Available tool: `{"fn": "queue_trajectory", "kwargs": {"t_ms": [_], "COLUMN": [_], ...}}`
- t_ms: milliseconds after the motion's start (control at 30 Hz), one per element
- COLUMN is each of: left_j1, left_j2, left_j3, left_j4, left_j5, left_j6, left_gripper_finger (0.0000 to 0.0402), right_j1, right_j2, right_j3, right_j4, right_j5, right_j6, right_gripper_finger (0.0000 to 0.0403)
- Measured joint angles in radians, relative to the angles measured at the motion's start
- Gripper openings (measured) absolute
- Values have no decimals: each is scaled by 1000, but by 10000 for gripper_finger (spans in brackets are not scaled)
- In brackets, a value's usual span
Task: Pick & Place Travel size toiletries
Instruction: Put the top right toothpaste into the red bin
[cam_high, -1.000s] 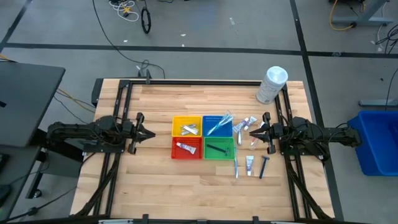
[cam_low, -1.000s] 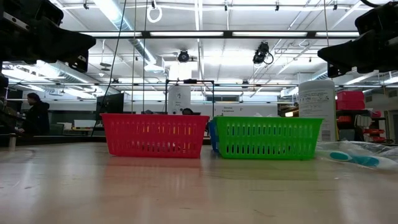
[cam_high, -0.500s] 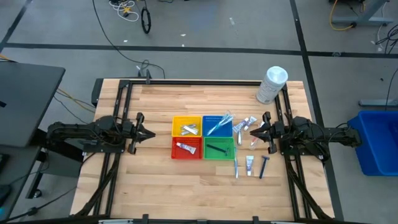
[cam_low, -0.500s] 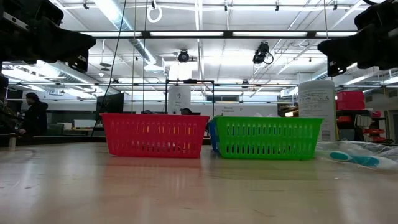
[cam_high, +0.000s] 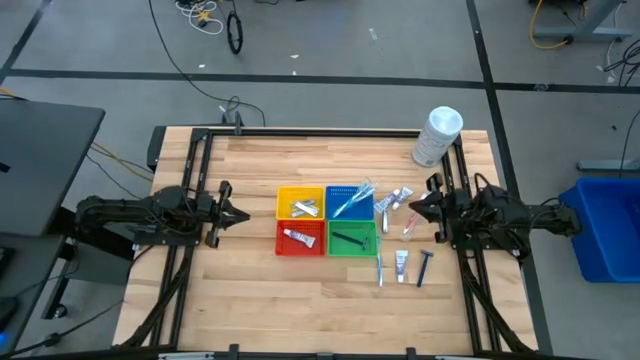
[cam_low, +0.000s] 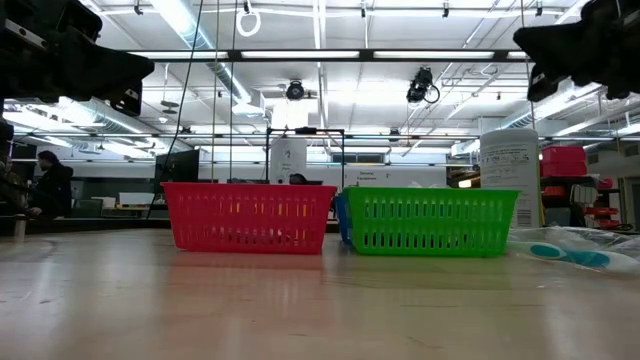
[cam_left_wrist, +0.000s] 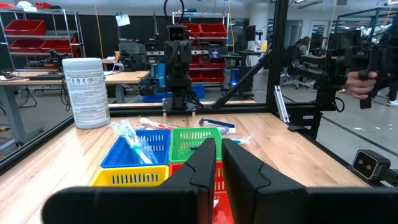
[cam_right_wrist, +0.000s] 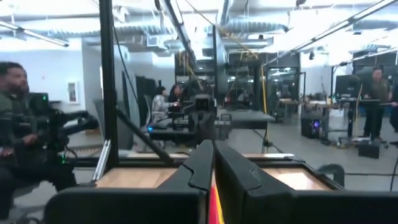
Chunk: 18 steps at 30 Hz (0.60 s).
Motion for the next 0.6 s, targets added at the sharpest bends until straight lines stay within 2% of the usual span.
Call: {"fn": "queue_trajectory", "kwargs": {"t_ms": [267, 600], "left_j1": [0, 0], "left_j2": [0, 0], "left_j3": [0, 0], "left_j4": [0, 0], "left_j5": [0, 0], "left_j6": [0, 0], "left_gripper_finger": [32, 32], "right_j1": [0, 0], "right_j2": [63, 230], "right_j3": [100, 271], "right_j4": [-4, -5], "right_j5": [41, 42], "right_j6": [-1, 23], "right_gripper_finger": [17, 16]}}
